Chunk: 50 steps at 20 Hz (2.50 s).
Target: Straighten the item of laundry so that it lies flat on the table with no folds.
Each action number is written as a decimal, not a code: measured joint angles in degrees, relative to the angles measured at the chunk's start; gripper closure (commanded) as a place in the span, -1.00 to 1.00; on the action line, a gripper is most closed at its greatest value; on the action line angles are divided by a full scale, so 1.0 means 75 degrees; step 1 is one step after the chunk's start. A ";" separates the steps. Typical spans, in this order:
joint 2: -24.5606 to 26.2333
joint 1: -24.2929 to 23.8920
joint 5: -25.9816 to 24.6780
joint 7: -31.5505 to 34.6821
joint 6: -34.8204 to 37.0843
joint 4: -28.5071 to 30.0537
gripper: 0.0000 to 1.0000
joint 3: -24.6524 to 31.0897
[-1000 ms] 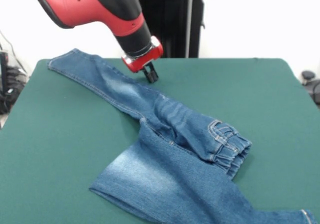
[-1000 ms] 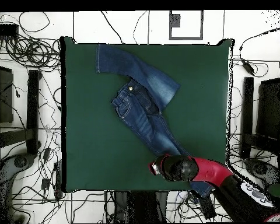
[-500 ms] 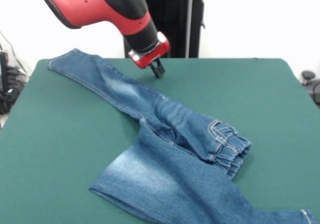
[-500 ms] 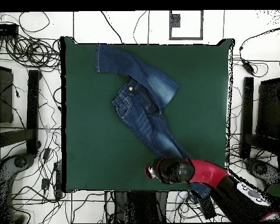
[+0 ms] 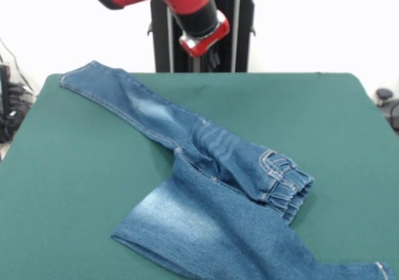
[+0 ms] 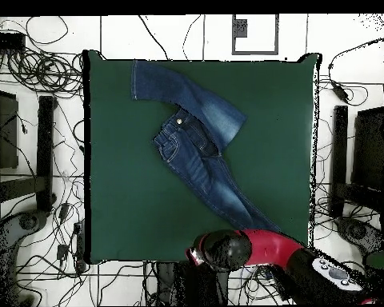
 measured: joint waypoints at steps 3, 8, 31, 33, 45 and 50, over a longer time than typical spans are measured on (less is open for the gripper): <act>-0.0455 0.0098 -0.0002 0.0000 -0.0005 0.0097 1.00 -0.0002; -0.0994 0.0222 -0.0002 0.0000 -0.0219 0.0101 1.00 -0.0001; -0.2153 0.0501 0.0160 0.0000 -0.0957 -0.0361 1.00 0.0010; -0.2157 0.0565 0.0160 0.0002 -0.0893 -0.0577 1.00 0.0010; -0.1979 0.1353 0.0261 0.0002 0.0314 -0.2287 1.00 -0.0015; -0.1918 0.1514 0.0578 0.0002 0.0558 -0.2796 1.00 -0.0017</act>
